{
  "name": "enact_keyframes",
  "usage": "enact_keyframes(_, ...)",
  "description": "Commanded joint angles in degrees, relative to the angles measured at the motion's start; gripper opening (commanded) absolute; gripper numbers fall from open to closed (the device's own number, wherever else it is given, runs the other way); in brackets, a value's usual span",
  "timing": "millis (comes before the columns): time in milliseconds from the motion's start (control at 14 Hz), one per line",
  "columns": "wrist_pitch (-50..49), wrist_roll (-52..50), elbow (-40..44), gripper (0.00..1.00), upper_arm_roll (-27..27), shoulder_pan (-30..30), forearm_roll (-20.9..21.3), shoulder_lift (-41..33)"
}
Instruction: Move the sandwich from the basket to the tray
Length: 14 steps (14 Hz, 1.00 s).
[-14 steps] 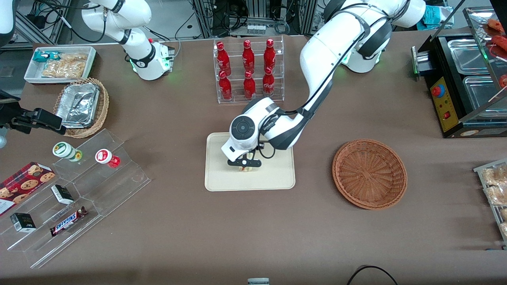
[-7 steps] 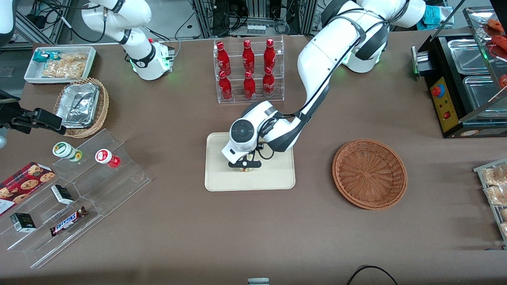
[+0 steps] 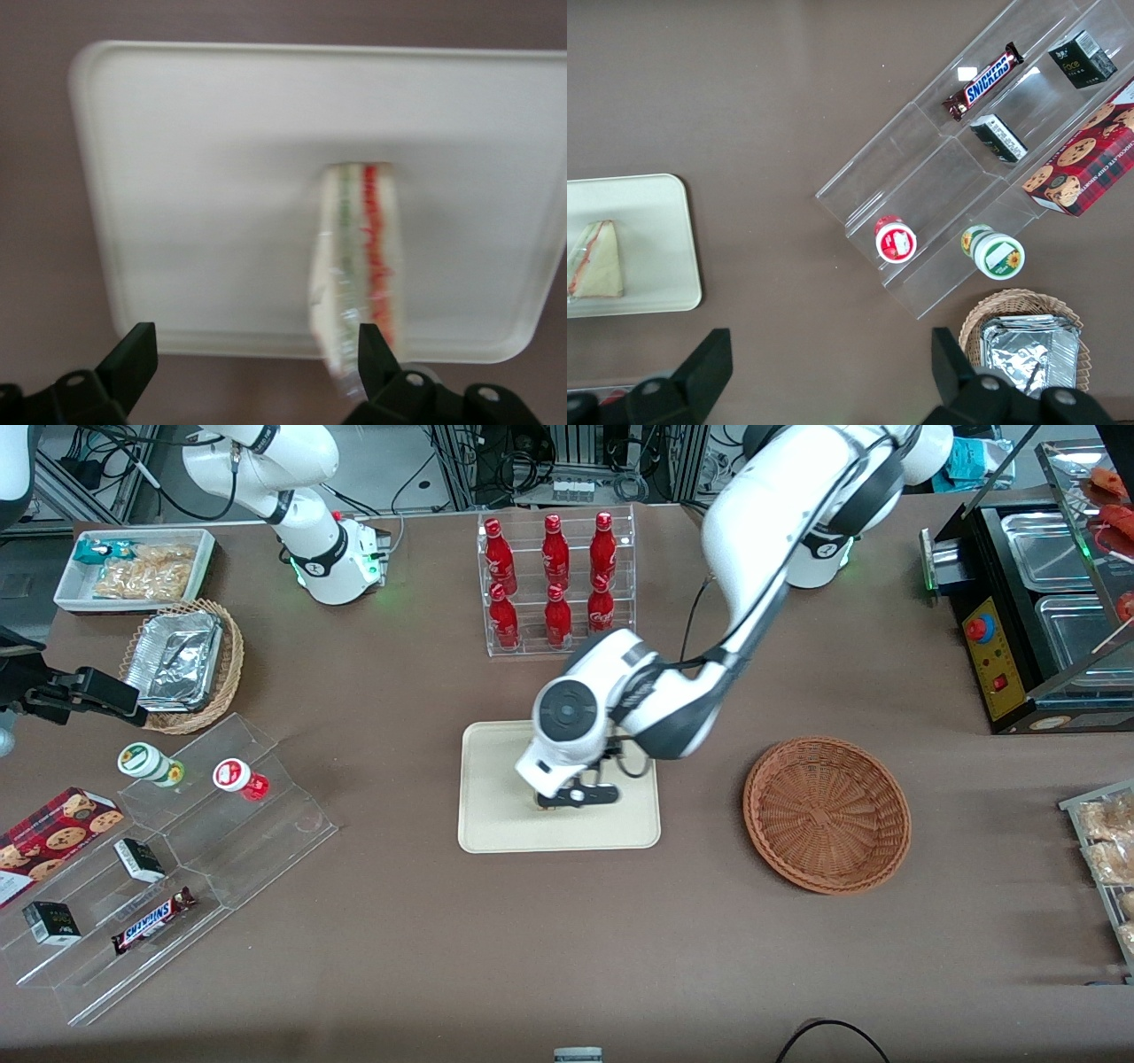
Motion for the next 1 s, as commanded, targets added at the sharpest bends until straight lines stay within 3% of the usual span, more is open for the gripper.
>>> enact_keyframes(0, -1.94, 3.58, -9.52, 1.00, -0.30, 7.69, 0.09, -9.86)
enact_keyframes(286, -6.15, 17.11, -22.11, 1.00, -0.30, 19.82, -0.09, -24.20)
enact_keyframes(571, -15.02, 22.23, -21.95, 1.00, -0.30, 28.88, -0.09, -31.41)
enact_keyframes(929, -20.92, 28.03, -21.95, 1.00, -0.22, 35.93, 0.00, -37.84)
